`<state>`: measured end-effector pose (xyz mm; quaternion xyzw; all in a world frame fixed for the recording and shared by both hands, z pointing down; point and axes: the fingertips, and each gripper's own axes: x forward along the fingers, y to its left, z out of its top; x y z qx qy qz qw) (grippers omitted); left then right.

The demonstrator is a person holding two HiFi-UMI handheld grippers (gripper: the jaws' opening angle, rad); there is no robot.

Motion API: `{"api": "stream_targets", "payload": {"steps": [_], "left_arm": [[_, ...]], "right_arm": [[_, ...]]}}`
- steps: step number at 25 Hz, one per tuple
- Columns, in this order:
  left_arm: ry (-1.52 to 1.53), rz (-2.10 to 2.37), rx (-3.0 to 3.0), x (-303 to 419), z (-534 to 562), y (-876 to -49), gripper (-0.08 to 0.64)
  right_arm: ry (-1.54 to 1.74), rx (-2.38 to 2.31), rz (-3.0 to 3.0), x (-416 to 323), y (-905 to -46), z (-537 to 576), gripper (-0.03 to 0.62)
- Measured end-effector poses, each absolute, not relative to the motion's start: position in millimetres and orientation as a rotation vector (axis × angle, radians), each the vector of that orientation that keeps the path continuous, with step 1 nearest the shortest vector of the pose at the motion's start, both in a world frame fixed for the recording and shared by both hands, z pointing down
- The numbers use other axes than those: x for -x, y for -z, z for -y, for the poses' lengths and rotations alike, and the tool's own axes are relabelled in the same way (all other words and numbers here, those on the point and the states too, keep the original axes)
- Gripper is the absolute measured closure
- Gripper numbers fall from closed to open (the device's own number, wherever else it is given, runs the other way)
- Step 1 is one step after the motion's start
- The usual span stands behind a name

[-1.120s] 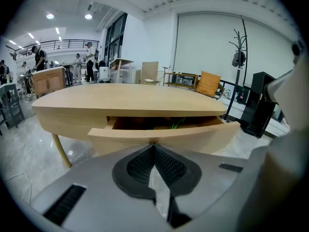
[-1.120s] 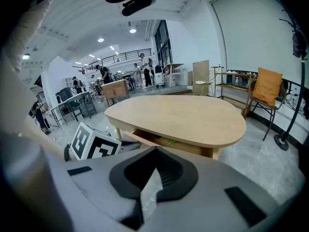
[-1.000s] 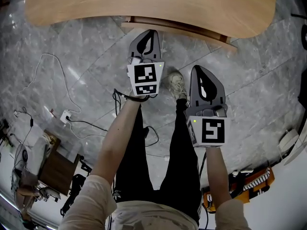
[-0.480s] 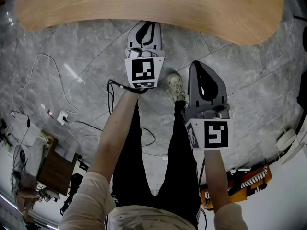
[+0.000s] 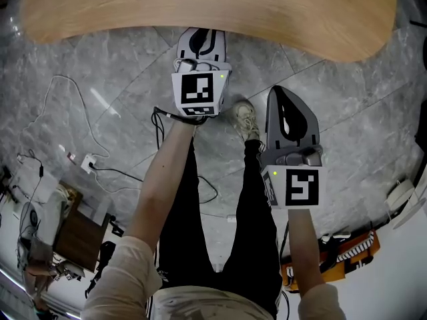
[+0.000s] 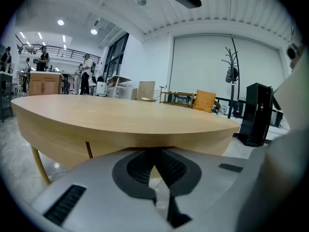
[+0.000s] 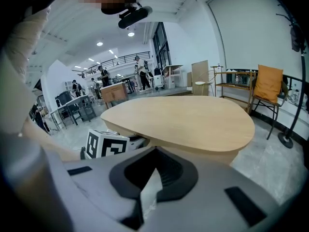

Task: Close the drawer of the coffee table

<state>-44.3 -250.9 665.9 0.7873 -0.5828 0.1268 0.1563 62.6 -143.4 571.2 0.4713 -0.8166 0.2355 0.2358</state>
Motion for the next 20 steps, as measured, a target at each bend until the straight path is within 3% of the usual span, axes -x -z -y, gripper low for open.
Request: {"api": "stream_targets", "payload": {"steps": [11,20], "left_arm": [[-0.498,1.609,-2.127,50.0,198.1,-646.9,0.551],[-0.457,1.634,-2.191,34.9,157.6,-425.7,0.551]], "right_arm": [[-0.625,-1.344,2.255,-50.5,-538.6,130.5,0.588],[-0.662,-1.431,2.348,-43.2,-393.5,137.8,0.588]]}}
